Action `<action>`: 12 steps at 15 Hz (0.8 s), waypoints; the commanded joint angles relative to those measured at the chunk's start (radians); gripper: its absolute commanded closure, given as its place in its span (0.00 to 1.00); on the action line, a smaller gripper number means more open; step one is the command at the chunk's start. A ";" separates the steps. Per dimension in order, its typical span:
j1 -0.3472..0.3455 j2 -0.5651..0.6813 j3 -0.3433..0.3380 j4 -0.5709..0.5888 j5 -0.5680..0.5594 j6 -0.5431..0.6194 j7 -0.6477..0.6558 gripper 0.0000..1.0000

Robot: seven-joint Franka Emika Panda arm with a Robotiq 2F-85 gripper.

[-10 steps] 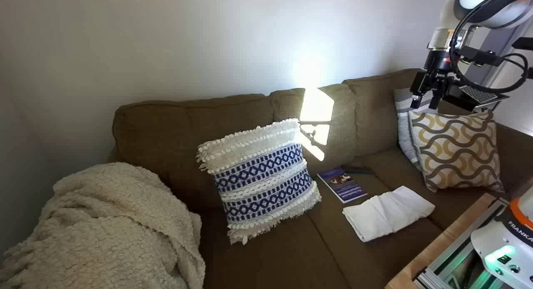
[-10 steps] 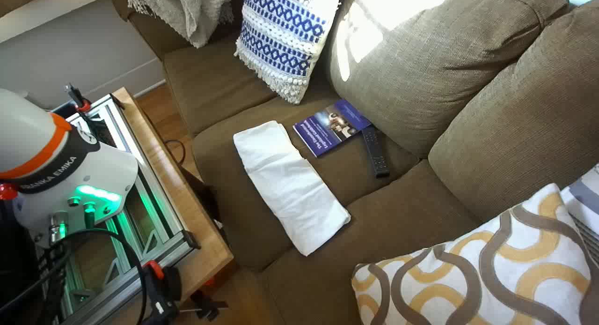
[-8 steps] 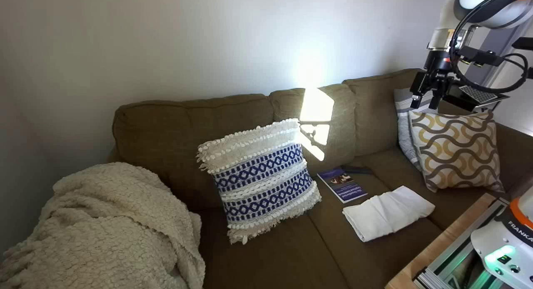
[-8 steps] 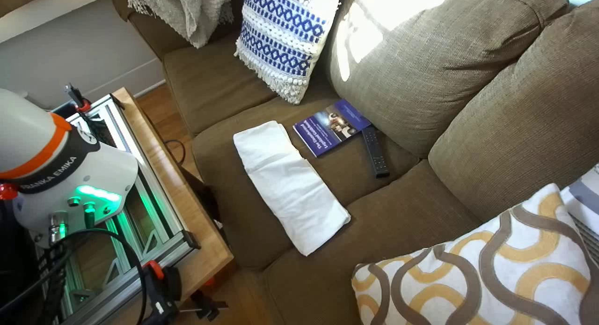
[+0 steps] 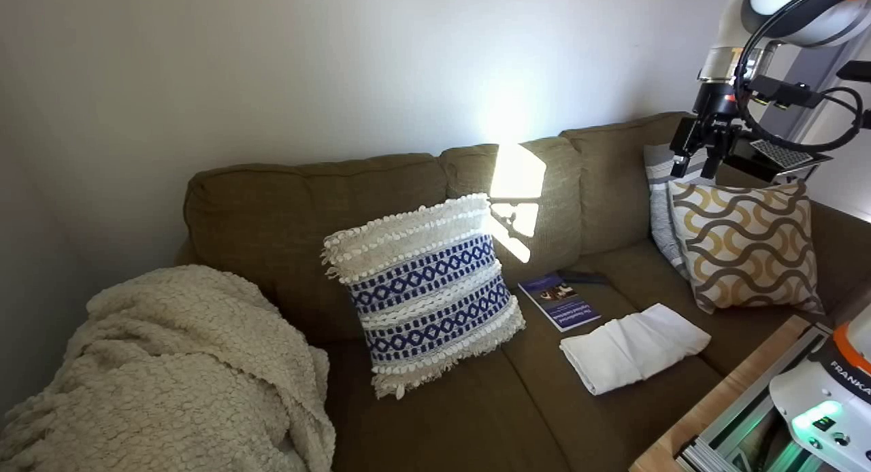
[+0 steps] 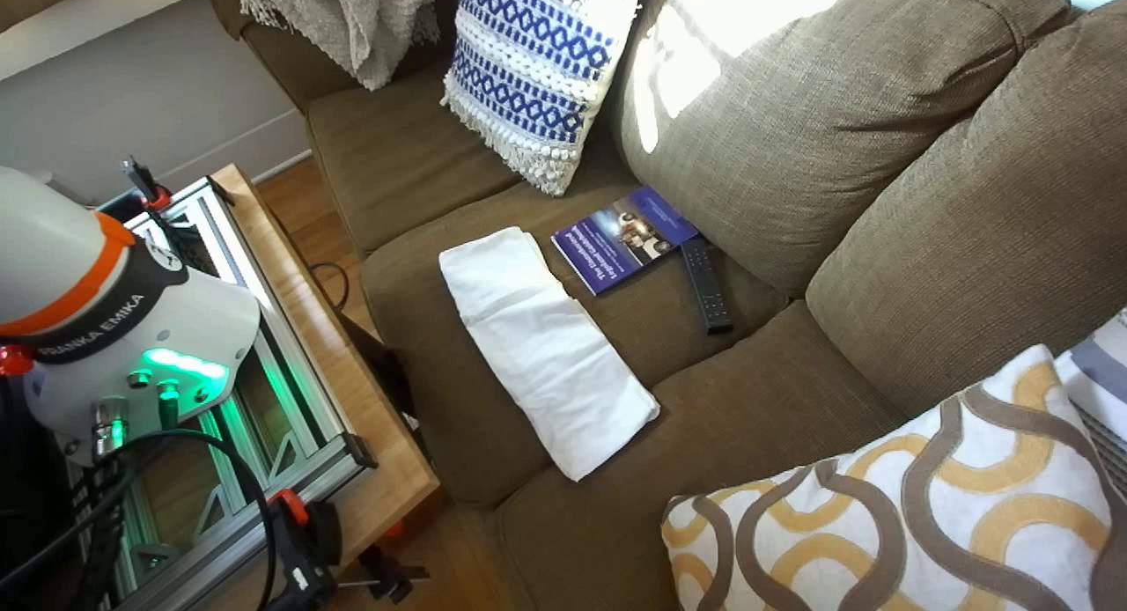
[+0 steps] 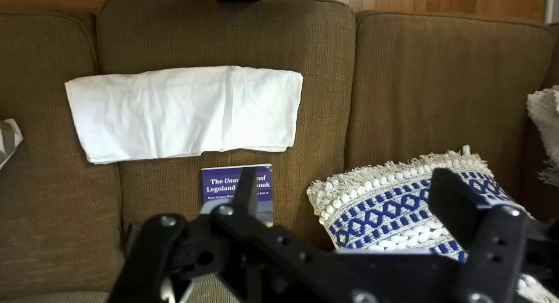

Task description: Fold the white cloth in half

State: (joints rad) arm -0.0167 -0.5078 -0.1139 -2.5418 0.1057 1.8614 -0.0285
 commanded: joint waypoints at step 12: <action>0.074 0.658 0.183 0.297 -0.056 0.146 0.184 0.00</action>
State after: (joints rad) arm 0.0380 0.0018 0.0575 -2.3155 0.0841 1.9698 0.1021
